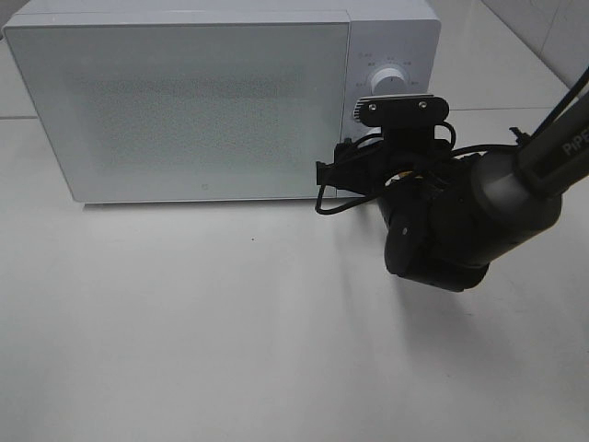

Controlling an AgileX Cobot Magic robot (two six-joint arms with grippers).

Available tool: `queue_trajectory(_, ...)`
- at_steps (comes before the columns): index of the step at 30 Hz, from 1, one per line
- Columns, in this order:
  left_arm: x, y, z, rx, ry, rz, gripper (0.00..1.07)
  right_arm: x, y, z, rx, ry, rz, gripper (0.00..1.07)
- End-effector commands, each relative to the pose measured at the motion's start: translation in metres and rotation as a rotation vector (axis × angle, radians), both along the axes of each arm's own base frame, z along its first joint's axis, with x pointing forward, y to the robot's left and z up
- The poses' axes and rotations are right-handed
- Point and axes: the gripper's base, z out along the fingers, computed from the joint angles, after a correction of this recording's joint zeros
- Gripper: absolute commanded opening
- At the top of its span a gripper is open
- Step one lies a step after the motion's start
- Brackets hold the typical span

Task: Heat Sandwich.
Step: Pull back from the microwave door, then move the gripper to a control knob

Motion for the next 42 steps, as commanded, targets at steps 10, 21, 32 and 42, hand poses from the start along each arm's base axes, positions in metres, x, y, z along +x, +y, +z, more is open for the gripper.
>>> queue_trajectory(10,-0.0029,-0.0003,-0.0003,-0.009,-0.033,0.000,1.01,0.0040,-0.0006,0.0087,0.006,-0.082,-0.016,0.26)
queue_trajectory(21,-0.0029,-0.0003,-0.0003,-0.009,-0.033,0.000,1.01,0.0040,-0.0005,0.0090,0.009,-0.087,-0.016,0.07)
queue_trajectory(32,-0.0029,-0.0003,-0.0003,-0.009,-0.033,0.000,1.01,0.0042,-0.0008,0.0105,0.110,-0.105,-0.038,0.08)
queue_trajectory(42,-0.0029,-0.0003,-0.0003,-0.009,-0.033,0.000,1.01,0.0047,0.0041,0.0125,0.472,-0.120,-0.046,0.09)
